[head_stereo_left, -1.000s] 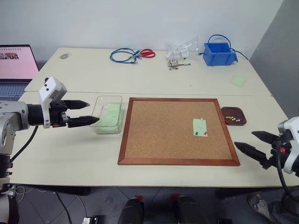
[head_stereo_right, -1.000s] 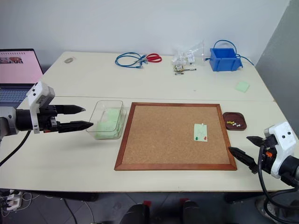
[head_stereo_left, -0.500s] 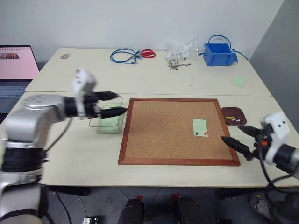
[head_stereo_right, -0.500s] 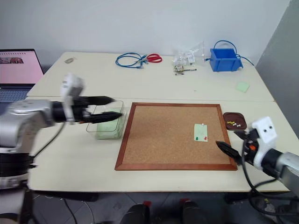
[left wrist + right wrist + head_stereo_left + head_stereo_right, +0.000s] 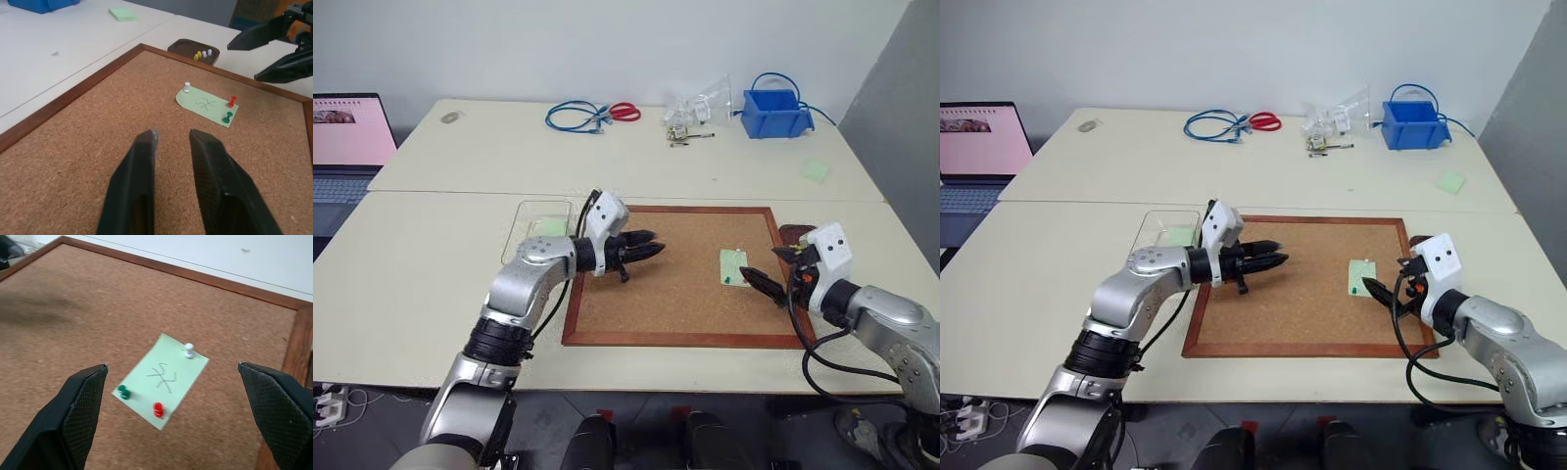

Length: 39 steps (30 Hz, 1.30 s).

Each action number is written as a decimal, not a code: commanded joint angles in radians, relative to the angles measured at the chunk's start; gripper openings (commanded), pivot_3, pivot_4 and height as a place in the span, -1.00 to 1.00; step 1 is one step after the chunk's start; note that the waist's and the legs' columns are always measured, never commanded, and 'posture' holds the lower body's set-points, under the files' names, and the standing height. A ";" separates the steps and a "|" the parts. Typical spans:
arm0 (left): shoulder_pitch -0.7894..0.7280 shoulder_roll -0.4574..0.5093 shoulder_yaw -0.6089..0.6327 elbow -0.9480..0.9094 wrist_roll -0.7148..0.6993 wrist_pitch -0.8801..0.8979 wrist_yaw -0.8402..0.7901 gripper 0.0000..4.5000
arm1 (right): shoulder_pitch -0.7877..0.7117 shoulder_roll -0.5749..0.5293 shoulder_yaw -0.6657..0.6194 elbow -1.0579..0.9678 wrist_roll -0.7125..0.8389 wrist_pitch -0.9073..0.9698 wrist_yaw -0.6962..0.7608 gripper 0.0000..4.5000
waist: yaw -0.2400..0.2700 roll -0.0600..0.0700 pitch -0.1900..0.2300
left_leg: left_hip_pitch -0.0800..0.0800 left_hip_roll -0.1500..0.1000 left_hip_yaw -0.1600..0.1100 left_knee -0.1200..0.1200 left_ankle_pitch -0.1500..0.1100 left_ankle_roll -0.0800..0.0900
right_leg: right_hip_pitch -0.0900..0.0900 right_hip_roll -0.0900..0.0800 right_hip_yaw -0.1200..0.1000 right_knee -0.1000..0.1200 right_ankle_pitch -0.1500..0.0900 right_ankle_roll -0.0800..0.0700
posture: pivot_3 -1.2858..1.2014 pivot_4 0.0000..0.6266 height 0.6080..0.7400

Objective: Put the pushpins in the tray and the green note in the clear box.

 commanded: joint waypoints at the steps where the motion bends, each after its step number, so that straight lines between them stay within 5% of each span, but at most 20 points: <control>1: 0.006 -0.024 -0.029 0.019 0.040 -0.062 0.010 -0.89 | -0.055 0.030 0.010 0.026 -0.040 -0.059 0.000 1.00 | 0.000 0.000 0.000 | 0.000 0.000 0.000 0.000 0.000 0.000 | 0.000 0.000 0.000 0.000 0.000 0.000 | 0.03 -0.52 1.00; 11: 0.001 -0.127 -0.065 0.161 0.112 -0.167 0.050 -1.00 | -0.121 0.099 0.089 0.181 -0.149 -0.166 0.029 1.00 | 0.002 0.000 0.000 | 0.000 -0.001 0.000 0.000 0.000 0.000 | 0.001 -0.001 0.000 0.000 0.000 0.000 | 0.03 -0.52 1.00; 28: 0.012 -0.148 -0.160 0.310 0.257 -0.248 0.037 -1.00 | -0.195 0.188 0.117 0.418 -0.248 -0.309 0.071 1.00 | 0.001 0.004 -0.003 | 0.004 -0.001 -0.001 0.000 0.000 0.000 | 0.005 -0.001 -0.001 -0.001 0.000 0.000 | 0.03 -0.52 1.00; 39: 0.021 -0.139 -0.142 0.290 0.259 -0.253 0.032 -1.00 | -0.196 0.214 0.105 0.461 -0.266 -0.349 0.093 0.15 | 0.002 0.005 -0.003 | 0.003 -0.002 -0.002 0.001 0.000 0.000 | 0.006 -0.002 -0.002 -0.001 0.000 0.000 | 0.03 -0.52 1.00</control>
